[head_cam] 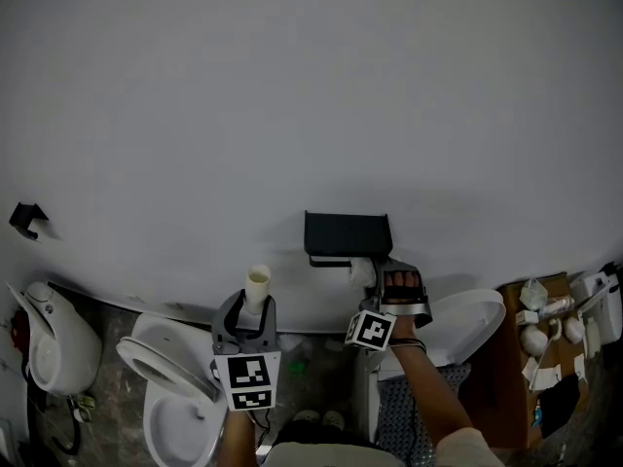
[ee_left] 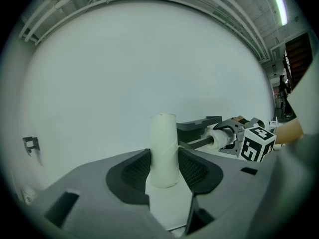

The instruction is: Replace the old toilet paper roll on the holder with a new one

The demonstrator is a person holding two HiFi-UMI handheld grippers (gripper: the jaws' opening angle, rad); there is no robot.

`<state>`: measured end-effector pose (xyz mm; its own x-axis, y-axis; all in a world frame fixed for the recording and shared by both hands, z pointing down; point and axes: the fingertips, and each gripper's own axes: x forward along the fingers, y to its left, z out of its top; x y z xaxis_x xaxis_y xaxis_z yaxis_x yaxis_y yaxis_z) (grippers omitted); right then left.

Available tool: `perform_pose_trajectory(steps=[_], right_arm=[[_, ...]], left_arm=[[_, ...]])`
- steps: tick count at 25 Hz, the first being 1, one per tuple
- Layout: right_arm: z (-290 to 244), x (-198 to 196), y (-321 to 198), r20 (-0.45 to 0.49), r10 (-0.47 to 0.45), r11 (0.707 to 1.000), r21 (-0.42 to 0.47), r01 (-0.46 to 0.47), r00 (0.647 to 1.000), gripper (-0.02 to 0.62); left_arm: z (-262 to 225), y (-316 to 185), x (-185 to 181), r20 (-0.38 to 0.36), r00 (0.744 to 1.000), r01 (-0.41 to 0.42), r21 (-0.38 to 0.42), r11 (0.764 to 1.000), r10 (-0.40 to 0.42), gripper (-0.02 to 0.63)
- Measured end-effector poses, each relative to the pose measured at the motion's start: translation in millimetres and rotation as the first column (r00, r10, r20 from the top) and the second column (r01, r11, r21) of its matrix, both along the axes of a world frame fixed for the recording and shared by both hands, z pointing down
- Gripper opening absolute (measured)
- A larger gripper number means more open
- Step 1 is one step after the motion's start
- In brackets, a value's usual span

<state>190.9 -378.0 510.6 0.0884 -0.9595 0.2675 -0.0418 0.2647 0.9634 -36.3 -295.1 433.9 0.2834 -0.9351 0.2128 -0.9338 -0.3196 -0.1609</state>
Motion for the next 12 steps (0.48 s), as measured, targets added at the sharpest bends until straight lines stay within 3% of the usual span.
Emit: perform_pose_trajectory(steps=[12], right_arm=[[-8,-57,-6,-0.082,-0.074,0.993,0.081,0.08,0.994,0.31]], left_arm=[[2,3,-19,-0.002,0.999,0.035,-0.003,0.999,-0.035,0.177]])
